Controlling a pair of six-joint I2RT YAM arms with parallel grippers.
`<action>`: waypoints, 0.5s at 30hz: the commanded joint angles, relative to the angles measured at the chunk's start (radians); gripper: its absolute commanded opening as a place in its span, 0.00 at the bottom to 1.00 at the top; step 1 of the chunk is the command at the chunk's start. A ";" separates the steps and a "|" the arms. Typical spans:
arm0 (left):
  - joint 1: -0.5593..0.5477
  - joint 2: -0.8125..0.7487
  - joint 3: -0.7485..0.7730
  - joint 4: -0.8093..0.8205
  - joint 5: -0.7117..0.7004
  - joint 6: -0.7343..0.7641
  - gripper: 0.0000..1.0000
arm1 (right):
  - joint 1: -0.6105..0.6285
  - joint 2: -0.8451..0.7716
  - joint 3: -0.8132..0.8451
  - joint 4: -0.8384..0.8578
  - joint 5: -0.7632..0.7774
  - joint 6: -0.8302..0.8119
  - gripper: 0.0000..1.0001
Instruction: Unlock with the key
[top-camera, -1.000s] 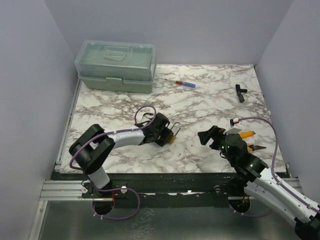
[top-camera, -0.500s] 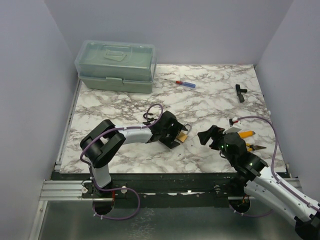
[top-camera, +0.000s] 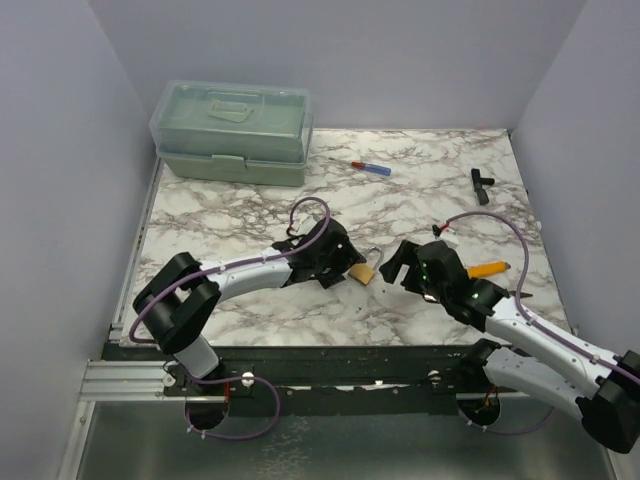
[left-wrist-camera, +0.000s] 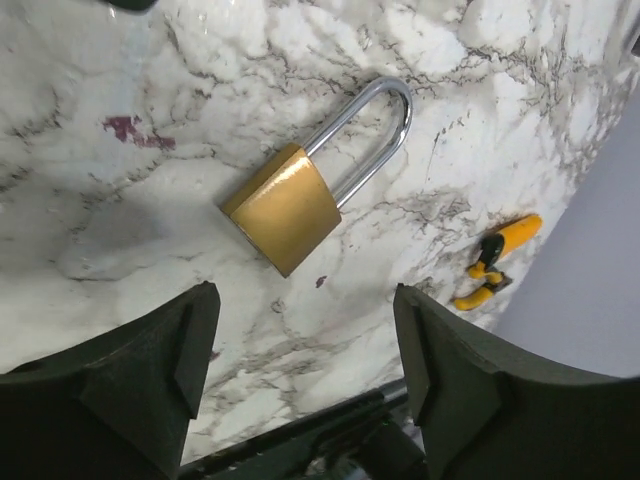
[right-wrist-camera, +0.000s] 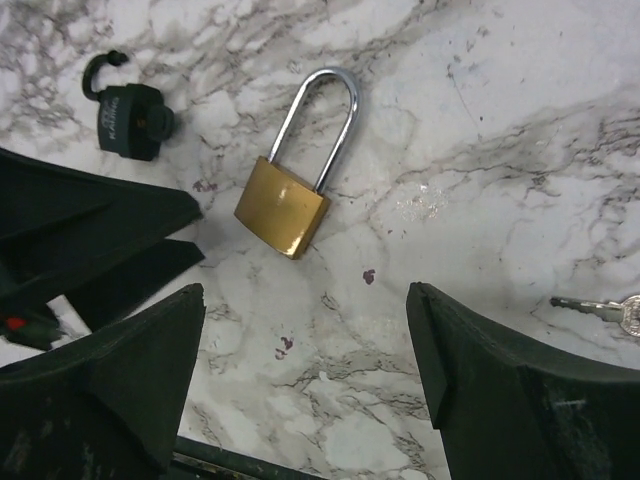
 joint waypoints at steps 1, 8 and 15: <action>0.001 -0.068 -0.031 -0.057 -0.146 0.308 0.73 | -0.003 0.084 0.000 0.034 -0.078 0.035 0.85; 0.014 0.003 0.041 -0.094 -0.163 0.536 0.65 | -0.003 0.169 0.001 0.123 -0.128 -0.016 0.62; 0.015 0.157 0.130 -0.128 -0.146 0.573 0.46 | -0.003 0.268 0.007 0.159 -0.162 -0.031 0.35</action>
